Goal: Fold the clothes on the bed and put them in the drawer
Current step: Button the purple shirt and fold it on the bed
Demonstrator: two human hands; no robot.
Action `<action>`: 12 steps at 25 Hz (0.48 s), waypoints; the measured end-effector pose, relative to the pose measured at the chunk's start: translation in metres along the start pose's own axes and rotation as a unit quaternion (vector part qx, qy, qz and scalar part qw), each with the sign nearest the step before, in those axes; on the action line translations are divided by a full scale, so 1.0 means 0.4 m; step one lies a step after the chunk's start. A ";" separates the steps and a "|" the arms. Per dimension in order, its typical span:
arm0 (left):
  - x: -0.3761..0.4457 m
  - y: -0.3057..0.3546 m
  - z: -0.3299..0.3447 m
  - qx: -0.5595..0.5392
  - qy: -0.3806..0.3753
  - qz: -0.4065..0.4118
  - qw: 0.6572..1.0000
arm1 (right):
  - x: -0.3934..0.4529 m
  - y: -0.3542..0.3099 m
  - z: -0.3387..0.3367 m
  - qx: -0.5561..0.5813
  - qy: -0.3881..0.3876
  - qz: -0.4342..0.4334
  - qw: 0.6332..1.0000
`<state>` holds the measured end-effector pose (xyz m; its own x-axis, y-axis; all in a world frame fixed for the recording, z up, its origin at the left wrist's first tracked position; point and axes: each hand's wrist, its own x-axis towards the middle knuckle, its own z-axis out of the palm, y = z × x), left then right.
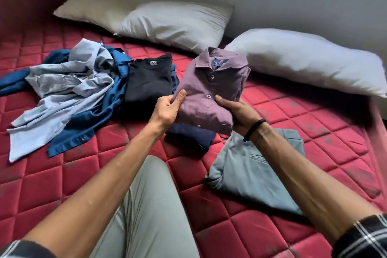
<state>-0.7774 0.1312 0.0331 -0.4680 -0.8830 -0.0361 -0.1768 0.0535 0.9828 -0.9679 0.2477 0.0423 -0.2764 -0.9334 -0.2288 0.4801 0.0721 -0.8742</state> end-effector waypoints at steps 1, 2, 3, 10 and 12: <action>0.022 -0.014 -0.019 0.018 0.013 -0.007 1.000 | 0.028 0.034 0.009 0.001 0.010 -0.007 1.000; 0.042 -0.032 -0.038 0.038 0.029 -0.014 0.999 | 0.055 0.067 0.018 0.004 0.023 -0.024 0.999; 0.063 -0.057 -0.053 0.052 0.039 -0.022 0.998 | 0.086 0.104 0.019 0.003 0.040 -0.041 0.998; 0.111 -0.190 -0.017 0.132 0.029 -0.076 0.988 | 0.168 0.243 -0.061 -0.127 0.187 -0.047 0.973; 0.102 -0.202 -0.004 0.166 0.064 -0.071 0.981 | 0.180 0.228 -0.053 -0.159 0.238 -0.041 0.957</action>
<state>-0.7809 0.0902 -0.0476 -0.3083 -0.9430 -0.1251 -0.5155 0.0551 0.8551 -0.9616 0.1944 -0.0628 -0.6875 -0.6795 -0.2562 0.1830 0.1793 -0.9666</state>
